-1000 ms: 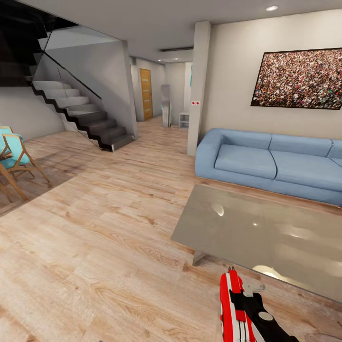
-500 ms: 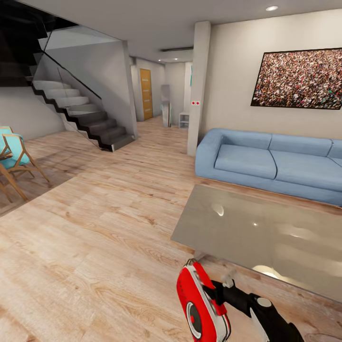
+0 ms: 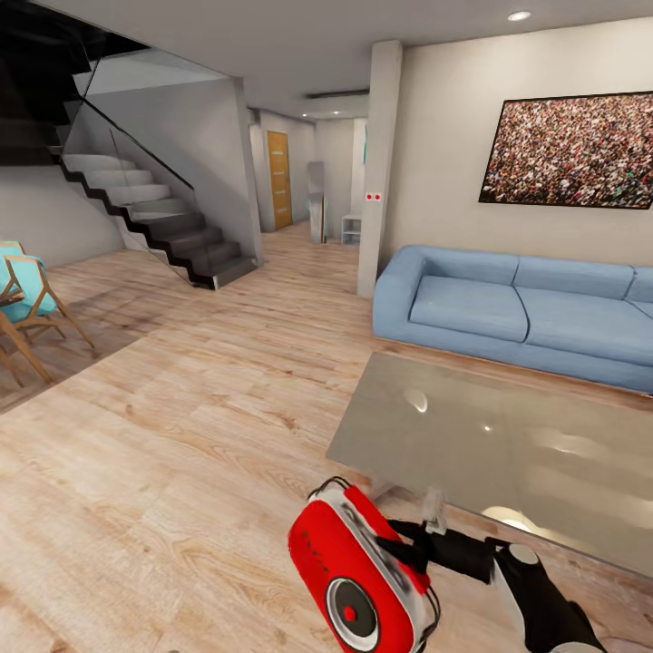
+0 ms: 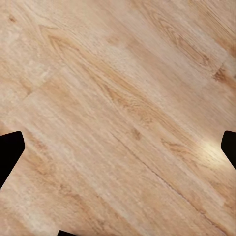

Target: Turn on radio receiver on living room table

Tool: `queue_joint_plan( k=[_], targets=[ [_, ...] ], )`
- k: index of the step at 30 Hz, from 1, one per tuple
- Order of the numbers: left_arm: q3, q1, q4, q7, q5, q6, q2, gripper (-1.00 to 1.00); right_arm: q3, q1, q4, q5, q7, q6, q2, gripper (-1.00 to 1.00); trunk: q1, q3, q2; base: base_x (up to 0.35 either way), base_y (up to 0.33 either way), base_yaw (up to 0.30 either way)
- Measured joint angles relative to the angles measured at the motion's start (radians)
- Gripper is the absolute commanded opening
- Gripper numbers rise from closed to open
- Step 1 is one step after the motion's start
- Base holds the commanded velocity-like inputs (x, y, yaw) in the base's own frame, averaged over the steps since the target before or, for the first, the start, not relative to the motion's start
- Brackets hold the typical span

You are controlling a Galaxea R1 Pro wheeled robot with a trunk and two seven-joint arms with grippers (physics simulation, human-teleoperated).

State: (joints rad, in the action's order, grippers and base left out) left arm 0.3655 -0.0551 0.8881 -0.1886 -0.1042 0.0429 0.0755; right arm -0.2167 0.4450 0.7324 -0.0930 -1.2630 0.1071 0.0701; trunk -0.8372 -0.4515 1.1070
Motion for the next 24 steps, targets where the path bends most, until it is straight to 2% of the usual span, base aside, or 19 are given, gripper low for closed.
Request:
queue_joint_plan(
  k=[4,6,8,18,23,24],
  targets=[
    [-0.002,0.000,0.000,-0.001,0.000,0.000,0.002,1.00,-0.006,0.001,0.002,0.142,-0.049,-0.001,0.005,-1.00,0.000,0.000,0.000,0.000,0.000,0.000],
    [-0.002,0.000,0.000,-0.001,0.000,0.000,0.003,1.00,-0.007,0.001,0.002,0.187,-0.053,-0.002,0.006,-1.00,0.000,0.000,0.000,0.000,0.000,0.000],
    [-0.002,0.000,0.000,-0.002,0.000,0.000,0.003,1.00,-0.006,0.001,0.002,0.213,-0.054,-0.002,0.006,-1.00,0.000,0.000,0.000,0.000,0.000,0.000],
    [-0.003,0.000,0.000,-0.004,-0.001,-0.001,0.007,1.00,-0.003,0.001,0.000,0.228,-0.045,-0.001,-0.002,-1.00,0.000,0.000,0.000,0.000,0.000,0.000],
    [-0.003,0.000,0.001,-0.005,-0.001,-0.001,0.001,1.00,-0.004,0.001,-0.004,0.231,-0.050,-0.001,-0.008,-1.00,0.000,0.000,0.000,0.000,0.000,0.000],
    [-0.003,0.000,0.001,-0.005,-0.001,-0.001,0.000,1.00,-0.003,0.001,-0.007,0.244,-0.053,-0.001,-0.009,-1.00,0.000,0.000,0.000,0.000,0.000,0.000]
  ],
)
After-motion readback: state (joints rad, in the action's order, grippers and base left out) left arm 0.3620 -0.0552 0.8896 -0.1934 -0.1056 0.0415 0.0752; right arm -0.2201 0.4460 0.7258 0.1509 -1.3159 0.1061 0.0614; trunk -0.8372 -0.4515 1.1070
